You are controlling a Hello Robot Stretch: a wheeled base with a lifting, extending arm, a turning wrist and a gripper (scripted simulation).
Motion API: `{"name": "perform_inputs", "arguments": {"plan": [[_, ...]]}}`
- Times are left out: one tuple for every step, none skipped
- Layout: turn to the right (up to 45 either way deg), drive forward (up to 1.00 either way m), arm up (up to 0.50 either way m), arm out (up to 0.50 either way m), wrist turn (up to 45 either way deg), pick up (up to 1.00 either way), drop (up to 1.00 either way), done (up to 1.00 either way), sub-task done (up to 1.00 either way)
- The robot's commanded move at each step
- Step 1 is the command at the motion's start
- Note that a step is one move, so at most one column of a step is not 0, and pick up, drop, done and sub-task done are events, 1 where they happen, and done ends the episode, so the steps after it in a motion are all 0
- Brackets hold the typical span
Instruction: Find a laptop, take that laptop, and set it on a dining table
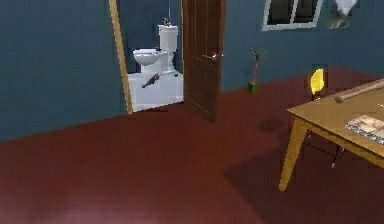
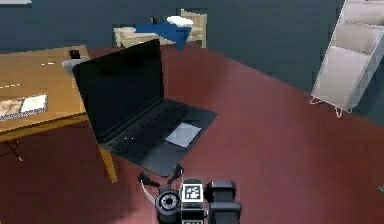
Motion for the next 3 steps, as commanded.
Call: {"name": "perform_inputs", "arguments": {"plan": [[0.0, 1.00, 0.00, 0.00, 0.0, 0.00, 0.00, 0.00, 0.00], [15.0, 0.00, 0.00, 0.00, 0.0, 0.00, 0.00, 0.00, 0.00], [0.0, 0.20, 0.00, 0.00, 0.0, 0.00, 0.00, 0.00, 0.00]]}}
